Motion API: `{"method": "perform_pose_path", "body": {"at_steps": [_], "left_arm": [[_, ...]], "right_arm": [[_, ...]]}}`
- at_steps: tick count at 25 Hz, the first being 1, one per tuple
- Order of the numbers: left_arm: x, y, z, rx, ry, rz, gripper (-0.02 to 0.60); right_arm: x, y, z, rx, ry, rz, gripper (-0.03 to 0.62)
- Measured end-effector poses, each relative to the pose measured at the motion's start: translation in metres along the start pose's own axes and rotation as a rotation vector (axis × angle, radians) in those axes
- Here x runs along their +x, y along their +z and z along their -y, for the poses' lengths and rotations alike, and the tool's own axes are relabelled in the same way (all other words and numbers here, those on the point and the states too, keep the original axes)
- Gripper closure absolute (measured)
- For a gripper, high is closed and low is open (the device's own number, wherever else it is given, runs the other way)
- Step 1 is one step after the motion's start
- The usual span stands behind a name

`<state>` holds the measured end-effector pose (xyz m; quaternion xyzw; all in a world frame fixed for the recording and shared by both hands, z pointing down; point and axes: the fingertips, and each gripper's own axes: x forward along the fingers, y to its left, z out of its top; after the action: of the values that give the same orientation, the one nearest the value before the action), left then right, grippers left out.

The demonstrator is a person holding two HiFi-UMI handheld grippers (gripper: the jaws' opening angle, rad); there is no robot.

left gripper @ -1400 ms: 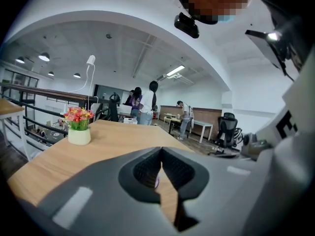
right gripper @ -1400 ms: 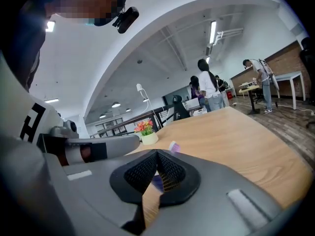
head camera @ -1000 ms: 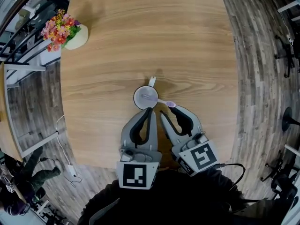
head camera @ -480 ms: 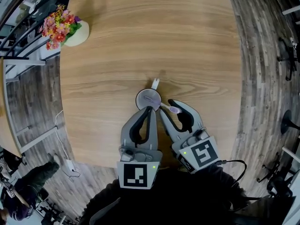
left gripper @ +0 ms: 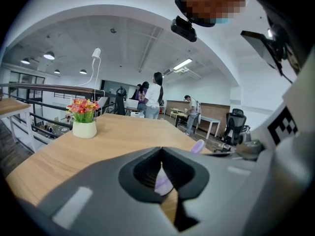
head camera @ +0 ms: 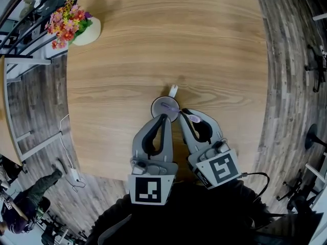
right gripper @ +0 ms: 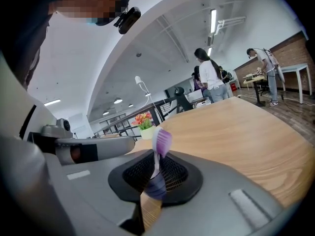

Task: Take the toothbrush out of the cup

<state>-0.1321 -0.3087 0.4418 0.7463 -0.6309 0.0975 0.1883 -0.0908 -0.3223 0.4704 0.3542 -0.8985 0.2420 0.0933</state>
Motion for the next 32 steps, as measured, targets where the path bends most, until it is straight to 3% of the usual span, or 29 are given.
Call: {"method": "perform_pose_path", "body": {"at_steps": [16, 22, 32], "left_arm": [[-0.029, 0.029, 0.001, 0.03, -0.001, 0.092, 0.574], [-0.058, 0.054, 0.004, 0.048, 0.007, 0.176, 0.574], [-0.124, 0.093, 0.028, 0.116, -0.043, 0.331, 0.574]], "right_arm": [[-0.022, 0.041, -0.025, -0.094, 0.0, 0.109, 0.566], [-0.047, 0.069, -0.049, -0.154, -0.004, 0.186, 0.566], [-0.108, 0.105, -0.101, -0.258, -0.038, 0.32, 0.566]]}}
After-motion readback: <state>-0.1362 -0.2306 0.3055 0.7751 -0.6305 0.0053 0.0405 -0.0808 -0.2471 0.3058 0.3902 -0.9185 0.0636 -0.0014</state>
